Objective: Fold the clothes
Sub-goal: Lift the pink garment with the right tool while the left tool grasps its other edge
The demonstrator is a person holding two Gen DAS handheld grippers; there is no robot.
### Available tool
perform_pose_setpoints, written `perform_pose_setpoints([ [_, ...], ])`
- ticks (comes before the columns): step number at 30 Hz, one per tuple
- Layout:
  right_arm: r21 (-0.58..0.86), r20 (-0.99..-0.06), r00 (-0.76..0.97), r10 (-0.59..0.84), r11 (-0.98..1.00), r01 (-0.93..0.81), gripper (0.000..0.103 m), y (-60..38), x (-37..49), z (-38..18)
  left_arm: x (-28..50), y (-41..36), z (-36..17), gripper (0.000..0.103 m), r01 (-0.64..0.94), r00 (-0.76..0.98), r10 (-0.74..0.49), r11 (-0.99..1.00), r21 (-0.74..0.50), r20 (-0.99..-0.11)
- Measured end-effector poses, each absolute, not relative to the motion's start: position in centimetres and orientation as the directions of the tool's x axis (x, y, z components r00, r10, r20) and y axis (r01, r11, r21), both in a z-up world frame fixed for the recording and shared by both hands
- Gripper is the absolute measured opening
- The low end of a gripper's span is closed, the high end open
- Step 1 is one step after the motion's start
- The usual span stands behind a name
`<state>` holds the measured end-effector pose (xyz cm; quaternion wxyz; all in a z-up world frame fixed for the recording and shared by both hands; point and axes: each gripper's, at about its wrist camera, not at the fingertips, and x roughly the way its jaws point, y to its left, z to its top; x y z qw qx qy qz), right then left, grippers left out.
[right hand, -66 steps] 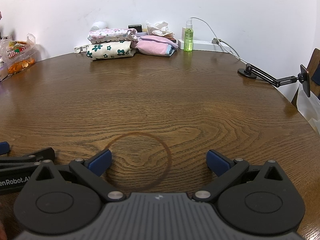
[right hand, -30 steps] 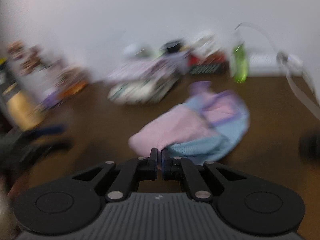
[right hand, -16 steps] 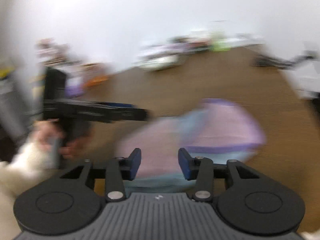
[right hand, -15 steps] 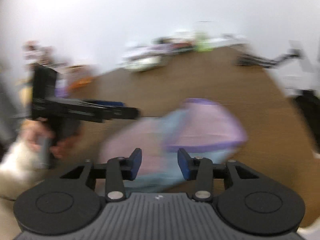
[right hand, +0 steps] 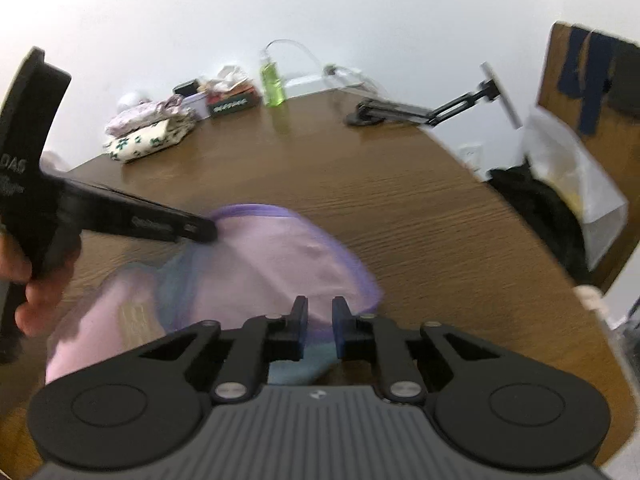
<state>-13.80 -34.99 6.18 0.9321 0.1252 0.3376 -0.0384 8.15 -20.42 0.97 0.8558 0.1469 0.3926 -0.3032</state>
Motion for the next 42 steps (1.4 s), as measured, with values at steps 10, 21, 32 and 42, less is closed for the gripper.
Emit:
perform_pose_setpoints([
  [10,0.324,-0.612,0.789,0.05,0.926,0.192,0.042,-34.1,-9.4,2.6,4.4,-16.4,5.9,0.001,0.619,0.572,-0.519,0.781,-0.081,-0.635],
  [21,0.341,-0.145,0.959,0.245,0.922,-0.184,0.003,-34.3,-11.7,17.2,-3.5,-7.9,20.0,0.0,0.591,0.772,-0.581,0.806,-0.049,-0.256],
  [32,-0.159,0.266,0.866,0.422,0.906,-0.393,0.002,-29.0,-23.4,36.9,-16.0,2.0,36.1,0.0,0.474,0.847,-0.467,0.88,0.037,0.255],
  [42,-0.199,0.207,0.883,0.421,0.902,-0.383,0.002,-25.5,-17.8,40.1,-14.6,3.4,38.3,0.001,0.398,0.882,-0.399,0.916,0.058,0.25],
])
